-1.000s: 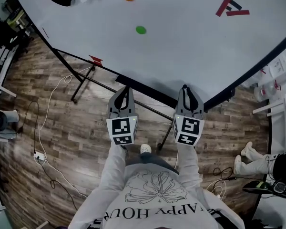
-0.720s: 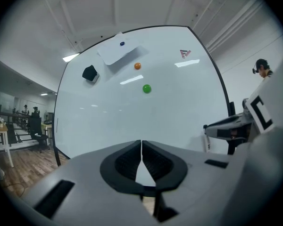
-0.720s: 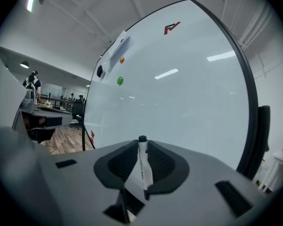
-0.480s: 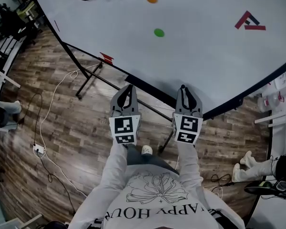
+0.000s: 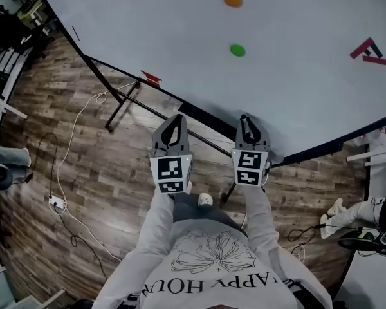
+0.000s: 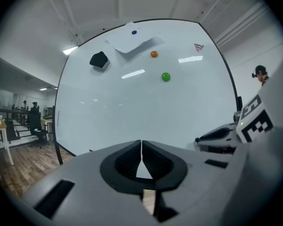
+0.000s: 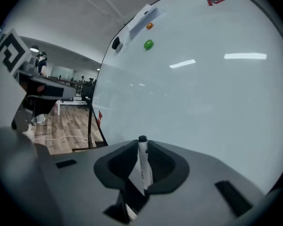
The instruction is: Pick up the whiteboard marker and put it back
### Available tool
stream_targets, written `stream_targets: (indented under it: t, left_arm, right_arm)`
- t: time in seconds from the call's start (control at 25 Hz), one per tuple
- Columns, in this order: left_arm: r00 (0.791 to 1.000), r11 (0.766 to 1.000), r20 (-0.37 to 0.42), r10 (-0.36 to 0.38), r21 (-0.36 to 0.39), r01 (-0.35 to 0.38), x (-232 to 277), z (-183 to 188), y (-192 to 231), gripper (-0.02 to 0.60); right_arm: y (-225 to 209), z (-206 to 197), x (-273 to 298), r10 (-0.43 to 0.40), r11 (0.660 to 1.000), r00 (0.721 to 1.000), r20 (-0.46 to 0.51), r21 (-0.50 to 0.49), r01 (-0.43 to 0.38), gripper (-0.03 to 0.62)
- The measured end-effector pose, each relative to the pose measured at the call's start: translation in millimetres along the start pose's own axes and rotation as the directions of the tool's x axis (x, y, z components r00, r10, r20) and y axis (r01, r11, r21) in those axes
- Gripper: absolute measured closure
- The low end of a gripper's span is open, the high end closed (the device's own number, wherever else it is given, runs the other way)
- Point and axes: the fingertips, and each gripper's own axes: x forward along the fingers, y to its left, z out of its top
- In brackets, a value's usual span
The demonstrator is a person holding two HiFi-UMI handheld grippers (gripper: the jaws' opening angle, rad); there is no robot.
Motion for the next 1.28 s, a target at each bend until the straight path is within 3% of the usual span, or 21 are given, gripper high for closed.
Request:
stream_targets:
  t: [0.44, 0.76, 1.28]
  left_arm:
    - [0.999, 1.0, -0.048, -0.008, -0.015, 0.007, 18.2, -19.6, 41.3, 0.572]
    - [0.997, 1.0, -0.078, -0.014, -0.027, 0.012, 29.4, -30.4, 48.0, 0.572]
    - [0.996, 0.999, -0.092, -0.021, -0.032, 0.018, 27.7, -41.2, 45.7, 0.572]
  right_arm:
    - [35.5, -38.0, 48.4, 0.028, 0.991, 0.99, -0.14, -0.128, -0.046, 0.531]
    - [62.6, -57.5, 72.0, 0.071, 0.959, 0.981, -0.182, -0.257, -0.117, 0.531]
    - [86.0, -91.8, 89.3, 0.137, 0.947, 0.961, -0.24, -0.252, -0.198, 0.526]
